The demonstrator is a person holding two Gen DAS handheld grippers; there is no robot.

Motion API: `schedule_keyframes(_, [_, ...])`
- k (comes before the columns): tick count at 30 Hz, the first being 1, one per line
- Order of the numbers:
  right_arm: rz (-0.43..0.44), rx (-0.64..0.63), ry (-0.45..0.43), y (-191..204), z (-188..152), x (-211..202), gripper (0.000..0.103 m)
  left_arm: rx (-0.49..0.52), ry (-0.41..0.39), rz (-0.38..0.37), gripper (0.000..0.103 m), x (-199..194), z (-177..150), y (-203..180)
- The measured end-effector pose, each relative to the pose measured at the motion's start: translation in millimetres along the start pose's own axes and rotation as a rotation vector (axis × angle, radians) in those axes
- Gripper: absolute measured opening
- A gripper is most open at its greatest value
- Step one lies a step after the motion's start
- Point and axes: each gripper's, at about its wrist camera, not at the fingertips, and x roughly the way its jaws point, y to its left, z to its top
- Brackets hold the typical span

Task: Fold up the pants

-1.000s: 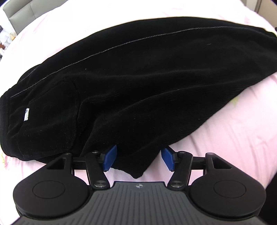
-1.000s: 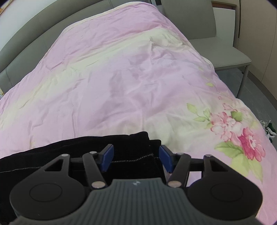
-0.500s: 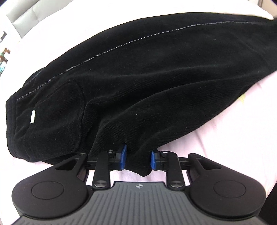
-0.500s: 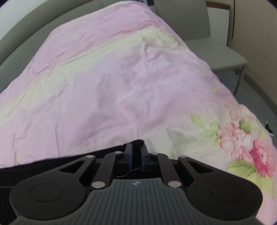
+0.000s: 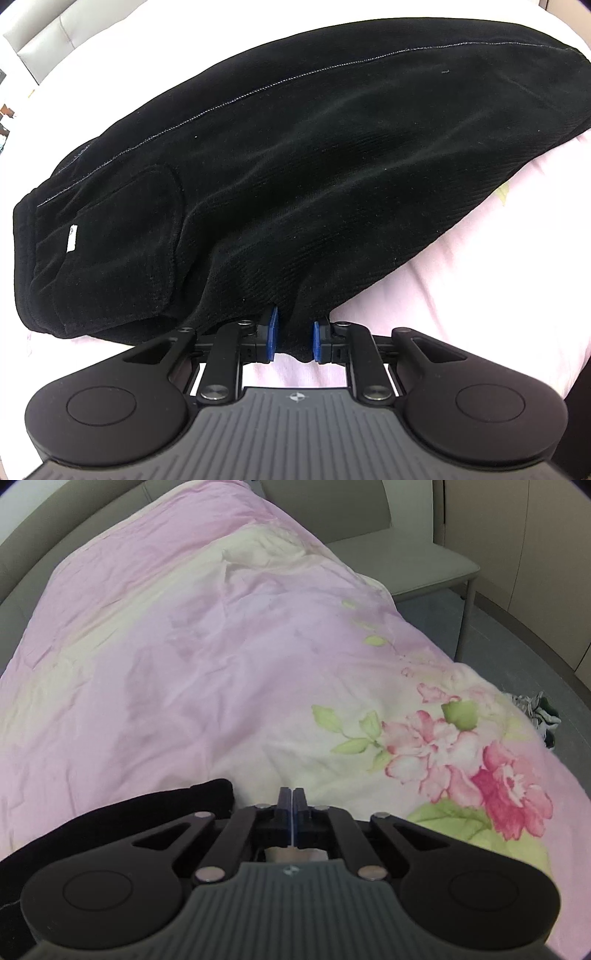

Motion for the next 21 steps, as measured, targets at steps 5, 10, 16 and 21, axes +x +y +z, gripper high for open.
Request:
schedule_keyframes(5, [0.147,0.074,0.053,0,-33,-36,0.042,-0.052,-0.035,0.004,0.019,0,-2,2])
schedule_keyframes(10, [0.129,0.235,0.116,-13,-63,-21,0.043,-0.086,-0.058,0.005,0.017,-6,-4,4])
schedule_keyframes(16, [0.174,0.249,0.021,-7,-64,-41,0.011,-0.17,-0.088,-0.021,0.015,-16,-6,17])
schedule_keyframes(21, [0.152,0.162,-0.003,-2,-69,-64,0.009,-0.212,-0.081,-0.03,0.014,-12,-12,22])
